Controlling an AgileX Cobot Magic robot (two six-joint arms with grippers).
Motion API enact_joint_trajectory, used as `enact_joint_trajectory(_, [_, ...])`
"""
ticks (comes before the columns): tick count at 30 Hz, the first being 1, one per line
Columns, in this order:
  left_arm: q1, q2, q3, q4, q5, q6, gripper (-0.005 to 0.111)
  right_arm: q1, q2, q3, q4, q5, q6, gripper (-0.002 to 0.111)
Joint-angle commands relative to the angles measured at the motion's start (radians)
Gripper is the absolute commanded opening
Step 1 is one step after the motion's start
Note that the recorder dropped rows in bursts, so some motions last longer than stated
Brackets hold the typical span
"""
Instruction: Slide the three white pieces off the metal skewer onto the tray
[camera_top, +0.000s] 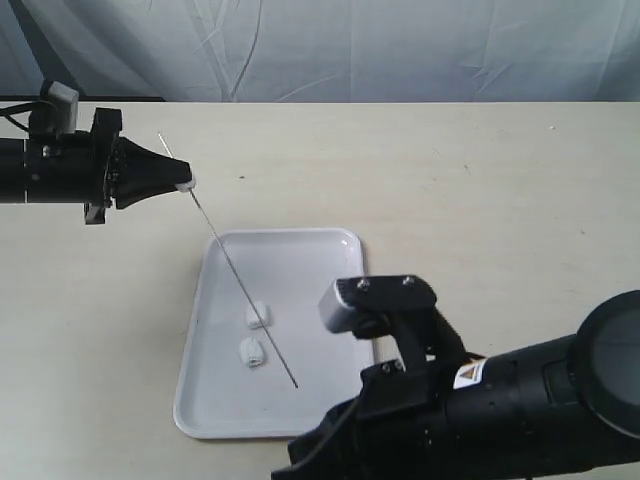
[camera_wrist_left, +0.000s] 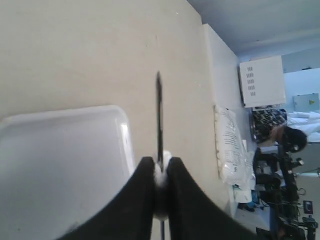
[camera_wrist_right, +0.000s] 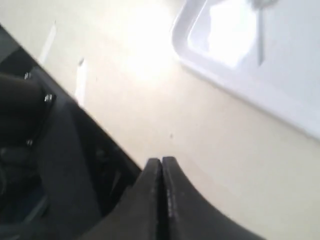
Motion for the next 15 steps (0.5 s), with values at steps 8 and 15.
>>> enact_joint_trajectory(8, [-0.018, -0.026, -0.001, 0.164, 0.058, -0.145, 0.000, -0.003, -0.013, -0.032, -0.024, -0.145, -0.009, 0.048])
enact_joint_trajectory(15, [-0.123, -0.052, -0.001, 0.206, 0.058, -0.157, 0.000, -0.003, 0.016, -0.044, -0.022, -0.188, -0.009, 0.045])
